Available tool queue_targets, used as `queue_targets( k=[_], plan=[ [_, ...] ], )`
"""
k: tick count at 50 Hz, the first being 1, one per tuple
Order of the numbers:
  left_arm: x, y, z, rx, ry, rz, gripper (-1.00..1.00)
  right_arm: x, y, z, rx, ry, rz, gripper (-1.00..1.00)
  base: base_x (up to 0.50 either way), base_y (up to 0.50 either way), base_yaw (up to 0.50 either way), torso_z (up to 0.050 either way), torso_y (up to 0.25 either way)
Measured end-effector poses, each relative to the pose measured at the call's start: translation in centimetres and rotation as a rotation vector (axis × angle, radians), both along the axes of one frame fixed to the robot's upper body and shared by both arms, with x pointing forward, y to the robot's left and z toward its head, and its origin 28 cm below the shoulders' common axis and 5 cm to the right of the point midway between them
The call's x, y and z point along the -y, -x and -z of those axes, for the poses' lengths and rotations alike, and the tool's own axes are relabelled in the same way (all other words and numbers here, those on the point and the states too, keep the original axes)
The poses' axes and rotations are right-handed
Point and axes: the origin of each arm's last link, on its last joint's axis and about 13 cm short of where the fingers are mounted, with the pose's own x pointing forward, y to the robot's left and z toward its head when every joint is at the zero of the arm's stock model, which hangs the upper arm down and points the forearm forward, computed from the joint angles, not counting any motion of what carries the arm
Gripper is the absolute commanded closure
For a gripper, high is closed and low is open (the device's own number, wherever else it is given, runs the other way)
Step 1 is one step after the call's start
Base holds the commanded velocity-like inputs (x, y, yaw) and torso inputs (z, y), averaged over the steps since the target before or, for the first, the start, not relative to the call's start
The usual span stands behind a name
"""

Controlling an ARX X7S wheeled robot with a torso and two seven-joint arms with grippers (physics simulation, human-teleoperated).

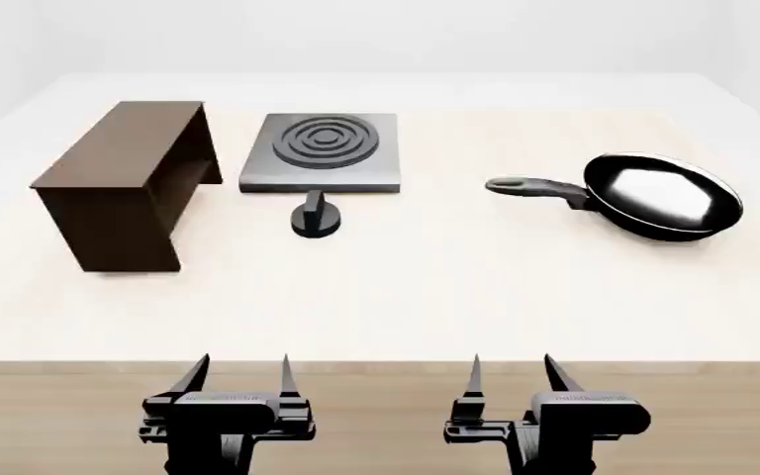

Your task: Put the frying pan on top of the cabinet.

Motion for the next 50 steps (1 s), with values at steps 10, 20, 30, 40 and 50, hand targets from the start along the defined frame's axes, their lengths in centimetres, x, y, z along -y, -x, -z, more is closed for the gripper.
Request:
queue_targets(
  k=[10,20,30,40,50],
  plan=[
    [-0.1,0.0,0.1,-0.012,-0.007,-0.005,-1.0,-0.2,0.1,0.1,-0.009,-0.016,-0.019,-1.0,0.0,-0.3,0.0,0.0,0.0],
    [0.0,-0.1,0.2,-0.03,-0.017,-0.003,-1.0,-0.2,0.0,0.2,-0.019,-0.015,-0.025,-1.0,0.0,-0.5,0.0,0.0,0.0],
    [0.1,0.0,0.3,-0.042,-0.023,0.001,-1.0,-0.1,-0.1,0.3,-0.031,-0.01,-0.021,-1.0,0.0,-0.5,0.0,0.0,0.0],
    [0.2,-0.1,-0.1,-0.054,-0.03,0.006,-1.0,0.1,-0.2,-0.1,-0.056,-0.027,-0.014,-1.0,0.0,-0.32,0.0,0.0,0.0],
    [0.9,-2.7,-8.6,0.004,-0.068,0.007,-1.0,1.2,-2.5,-7.9,0.001,-0.051,0.034,-1.0,0.15,0.0,0.0,0.0,0.0]
  ],
)
